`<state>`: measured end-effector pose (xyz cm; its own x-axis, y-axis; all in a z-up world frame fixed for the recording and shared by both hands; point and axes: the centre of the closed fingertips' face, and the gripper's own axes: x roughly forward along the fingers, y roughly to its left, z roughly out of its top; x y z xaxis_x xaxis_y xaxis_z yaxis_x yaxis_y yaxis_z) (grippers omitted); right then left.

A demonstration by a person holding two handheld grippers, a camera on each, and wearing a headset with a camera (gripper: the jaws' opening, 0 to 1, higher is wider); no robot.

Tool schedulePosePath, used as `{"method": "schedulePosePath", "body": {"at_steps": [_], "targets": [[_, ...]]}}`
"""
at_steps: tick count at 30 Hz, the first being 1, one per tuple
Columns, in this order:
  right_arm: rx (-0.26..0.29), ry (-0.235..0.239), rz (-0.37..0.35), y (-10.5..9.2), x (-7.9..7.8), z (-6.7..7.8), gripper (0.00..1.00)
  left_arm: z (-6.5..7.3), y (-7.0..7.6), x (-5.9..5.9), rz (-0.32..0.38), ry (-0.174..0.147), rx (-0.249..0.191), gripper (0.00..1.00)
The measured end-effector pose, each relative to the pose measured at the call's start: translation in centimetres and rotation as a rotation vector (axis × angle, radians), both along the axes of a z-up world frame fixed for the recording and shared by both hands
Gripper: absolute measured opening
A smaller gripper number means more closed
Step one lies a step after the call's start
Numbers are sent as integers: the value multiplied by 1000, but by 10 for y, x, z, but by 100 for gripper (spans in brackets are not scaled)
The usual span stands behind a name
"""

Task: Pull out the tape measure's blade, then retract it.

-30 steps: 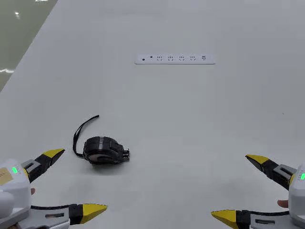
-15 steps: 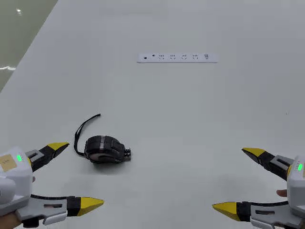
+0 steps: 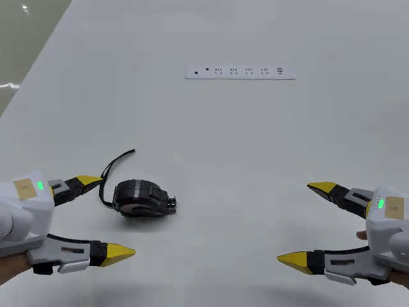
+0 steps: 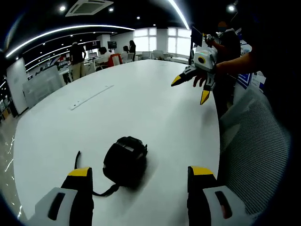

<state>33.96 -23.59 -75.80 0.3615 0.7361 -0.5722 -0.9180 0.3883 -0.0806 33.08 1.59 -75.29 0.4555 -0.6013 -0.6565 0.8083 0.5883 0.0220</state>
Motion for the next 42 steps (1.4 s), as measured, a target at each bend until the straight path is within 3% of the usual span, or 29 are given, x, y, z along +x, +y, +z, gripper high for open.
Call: {"method": "schedulePosePath", "body": {"at_steps": [10, 25, 42], "targets": [[-23, -7, 94, 18, 10, -6, 72, -8, -1, 11, -92, 30, 52, 73], [-34, -1, 206, 50, 18, -18, 64, -26, 1, 17, -197, 70, 135, 52], [-40, -10, 314, 90, 29, -28, 54, -44, 5, 34, -250, 96, 190, 29]]}}
